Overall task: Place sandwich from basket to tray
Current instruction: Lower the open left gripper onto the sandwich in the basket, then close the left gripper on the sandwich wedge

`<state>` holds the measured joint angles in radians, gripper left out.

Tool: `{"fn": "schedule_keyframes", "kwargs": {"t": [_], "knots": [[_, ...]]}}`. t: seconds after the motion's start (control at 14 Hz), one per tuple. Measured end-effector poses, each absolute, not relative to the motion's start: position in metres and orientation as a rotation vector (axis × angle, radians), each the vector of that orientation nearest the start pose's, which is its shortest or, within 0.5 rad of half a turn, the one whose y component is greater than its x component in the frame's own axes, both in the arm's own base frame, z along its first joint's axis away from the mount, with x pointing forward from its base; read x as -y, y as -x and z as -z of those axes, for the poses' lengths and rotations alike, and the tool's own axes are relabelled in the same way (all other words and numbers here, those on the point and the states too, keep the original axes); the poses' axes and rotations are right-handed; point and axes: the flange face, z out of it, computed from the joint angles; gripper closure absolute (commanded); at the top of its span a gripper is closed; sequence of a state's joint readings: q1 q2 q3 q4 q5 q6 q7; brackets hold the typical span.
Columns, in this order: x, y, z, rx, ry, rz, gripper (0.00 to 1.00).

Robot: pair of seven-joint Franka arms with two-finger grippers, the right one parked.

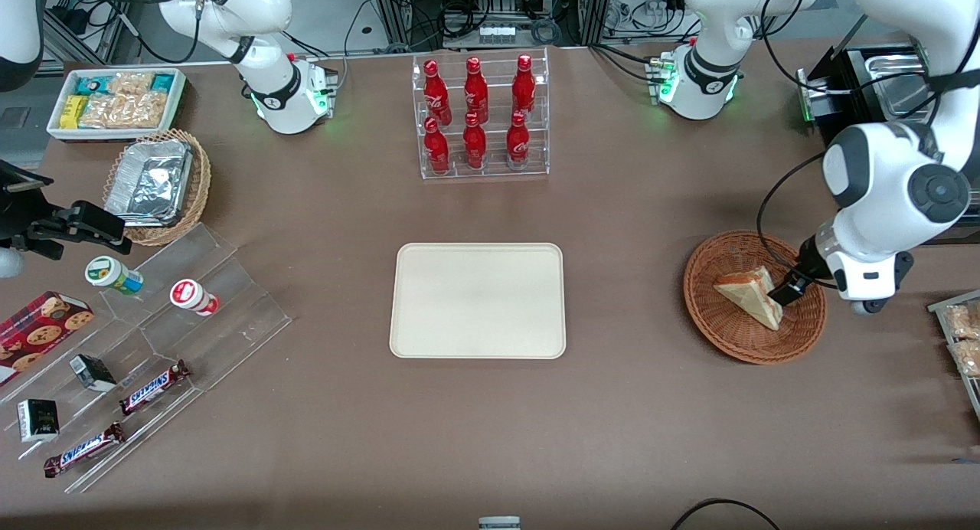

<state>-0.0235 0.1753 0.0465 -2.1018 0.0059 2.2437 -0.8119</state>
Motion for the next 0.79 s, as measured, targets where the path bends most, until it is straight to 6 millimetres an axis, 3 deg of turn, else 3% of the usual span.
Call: {"fn": "schedule_keyframes", "kwargs": {"t": [0.29, 0.64, 0.79], "knots": [[-0.013, -0.559, -0.293, 1.281, 2.847, -0.013, 0.0], [-0.012, -0.556, -0.267, 1.287, 2.841, -0.021, 0.01], [-0.01, -0.556, -0.253, 1.285, 2.841, -0.02, 0.24]]}}
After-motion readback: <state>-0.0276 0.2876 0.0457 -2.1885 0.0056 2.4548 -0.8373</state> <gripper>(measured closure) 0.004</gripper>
